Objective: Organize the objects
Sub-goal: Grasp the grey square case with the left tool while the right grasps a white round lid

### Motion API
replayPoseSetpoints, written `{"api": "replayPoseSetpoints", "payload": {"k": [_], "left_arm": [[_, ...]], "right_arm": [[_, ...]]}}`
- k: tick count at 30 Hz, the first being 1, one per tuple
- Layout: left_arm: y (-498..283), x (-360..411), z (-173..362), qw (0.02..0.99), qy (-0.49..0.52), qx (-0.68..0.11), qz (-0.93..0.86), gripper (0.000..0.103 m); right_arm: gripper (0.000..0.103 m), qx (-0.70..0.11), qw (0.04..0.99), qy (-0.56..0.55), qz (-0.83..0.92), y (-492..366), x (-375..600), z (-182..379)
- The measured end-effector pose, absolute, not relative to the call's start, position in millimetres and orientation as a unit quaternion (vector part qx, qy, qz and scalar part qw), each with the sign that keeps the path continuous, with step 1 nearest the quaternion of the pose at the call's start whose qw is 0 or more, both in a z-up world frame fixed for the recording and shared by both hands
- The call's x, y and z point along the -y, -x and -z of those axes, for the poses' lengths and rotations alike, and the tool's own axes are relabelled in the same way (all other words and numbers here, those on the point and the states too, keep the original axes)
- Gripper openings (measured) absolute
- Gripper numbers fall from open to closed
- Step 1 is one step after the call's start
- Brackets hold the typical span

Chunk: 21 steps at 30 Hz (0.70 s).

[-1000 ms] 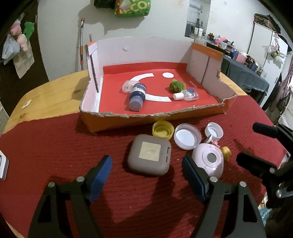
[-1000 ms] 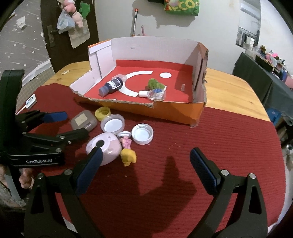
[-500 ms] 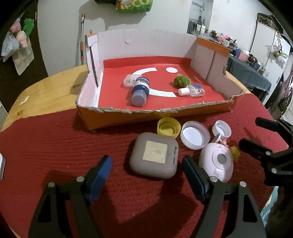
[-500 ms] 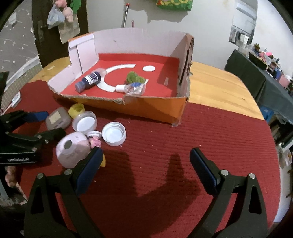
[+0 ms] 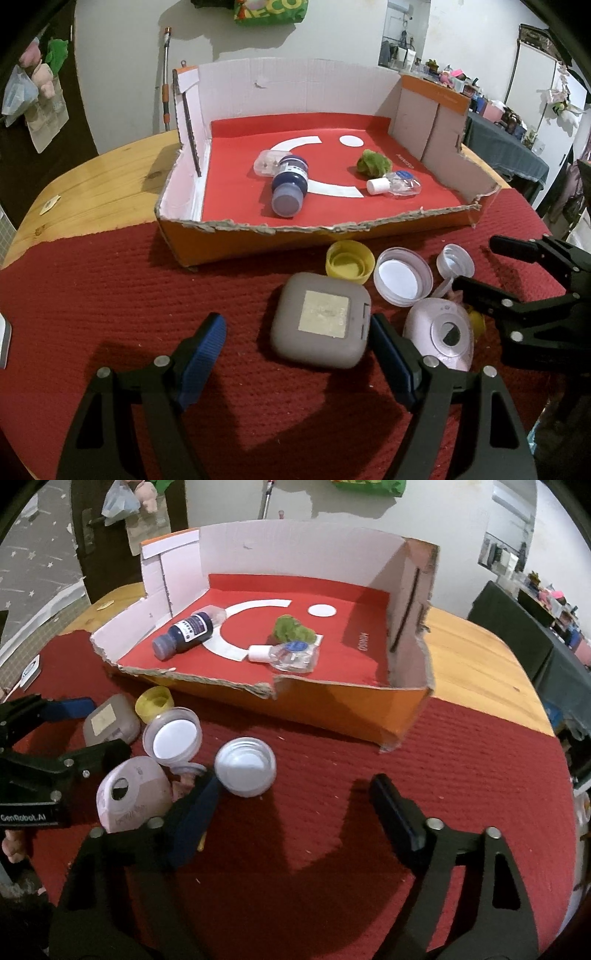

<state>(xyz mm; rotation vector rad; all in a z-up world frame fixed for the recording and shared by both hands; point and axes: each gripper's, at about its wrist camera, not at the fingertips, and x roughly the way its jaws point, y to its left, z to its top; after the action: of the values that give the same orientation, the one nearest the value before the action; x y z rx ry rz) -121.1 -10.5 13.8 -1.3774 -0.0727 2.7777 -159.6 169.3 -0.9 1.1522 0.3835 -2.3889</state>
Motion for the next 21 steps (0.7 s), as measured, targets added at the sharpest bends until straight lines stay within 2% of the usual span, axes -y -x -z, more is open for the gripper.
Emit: {"api": "replayPoseSetpoints", "payload": {"k": [4, 6, 9, 13, 21], "left_arm": [[121, 10, -14, 0.02, 0.444, 0.023, -0.895, 0.081], [121, 10, -14, 0.02, 0.444, 0.024, -0.895, 0.08], [120, 10, -14, 0.022, 0.443, 0.025, -0.896, 0.076], [118, 7, -18, 0.032, 0.44, 0.022, -0.897, 0.054], [111, 9, -20, 0.034, 0.436, 0.033, -0.899, 0.054]], "right_arm": [[0.056, -0.141, 0.24, -0.415, 0.866, 158, -162, 1], [0.041, -0.138, 0.249, -0.415, 0.864, 156, -160, 0], [0.032, -0.14, 0.255, -0.413, 0.863, 153, -156, -1], [0.03, -0.136, 0.256, -0.414, 0.863, 150, -157, -2], [0.03, -0.115, 0.261, -0.414, 0.865, 143, -165, -9]]}}
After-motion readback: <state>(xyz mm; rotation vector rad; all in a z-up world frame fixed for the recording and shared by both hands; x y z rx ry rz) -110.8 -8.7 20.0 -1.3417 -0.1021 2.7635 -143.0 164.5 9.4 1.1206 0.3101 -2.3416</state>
